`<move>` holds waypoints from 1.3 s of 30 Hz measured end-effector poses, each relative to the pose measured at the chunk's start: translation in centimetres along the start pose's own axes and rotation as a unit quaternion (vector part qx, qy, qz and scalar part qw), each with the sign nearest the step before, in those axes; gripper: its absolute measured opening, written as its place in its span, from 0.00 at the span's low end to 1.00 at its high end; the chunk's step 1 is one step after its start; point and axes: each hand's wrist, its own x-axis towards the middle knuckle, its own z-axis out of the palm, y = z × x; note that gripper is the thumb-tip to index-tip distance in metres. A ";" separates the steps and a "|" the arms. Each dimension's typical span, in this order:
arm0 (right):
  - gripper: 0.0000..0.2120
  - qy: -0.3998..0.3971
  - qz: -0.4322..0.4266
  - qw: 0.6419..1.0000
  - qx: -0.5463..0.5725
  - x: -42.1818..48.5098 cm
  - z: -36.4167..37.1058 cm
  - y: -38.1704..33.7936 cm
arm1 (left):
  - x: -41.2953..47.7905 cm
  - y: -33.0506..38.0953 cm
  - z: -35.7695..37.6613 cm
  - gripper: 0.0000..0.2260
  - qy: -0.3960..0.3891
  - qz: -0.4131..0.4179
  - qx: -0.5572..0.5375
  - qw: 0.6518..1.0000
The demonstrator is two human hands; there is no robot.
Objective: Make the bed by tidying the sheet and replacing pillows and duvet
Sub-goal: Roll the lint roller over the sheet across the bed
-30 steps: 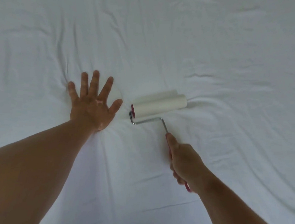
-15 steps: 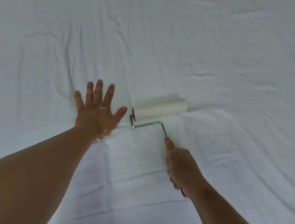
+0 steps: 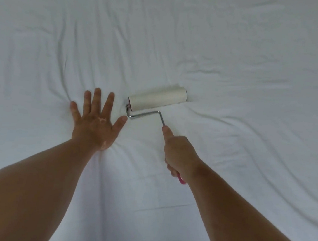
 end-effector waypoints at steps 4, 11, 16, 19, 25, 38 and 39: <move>0.24 0.002 0.098 0.995 0.034 -4.9 0.9 7.4 | -0.2 -0.1 -0.4 0.38 -0.008 0.002 -0.005 1.000; 0.31 0.015 0.166 0.985 0.039 -8.1 2.2 10.5 | -0.1 -0.6 -0.7 0.39 -0.025 0.024 -0.017 0.999; 0.29 0.039 0.132 0.990 0.028 -2.1 1.4 3.1 | -2.0 -1.0 -0.6 0.40 -0.006 0.068 -0.002 0.998; 0.30 0.042 0.136 0.989 0.025 -2.0 1.5 2.7 | -4.0 -0.9 -0.3 0.39 -0.007 0.089 0.000 0.996; 0.27 0.060 0.165 0.984 -0.020 -12.1 3.9 14.1 | -8.4 -0.4 0.8 0.37 0.000 0.106 -0.013 0.994; 0.26 0.056 0.130 0.990 -0.005 -8.3 3.2 10.7 | -8.9 -0.1 2.8 0.36 0.020 0.097 0.028 0.995; 0.28 0.056 0.124 0.991 -0.001 -8.2 3.1 10.5 | -8.9 -0.1 2.8 0.36 0.019 0.095 0.033 0.995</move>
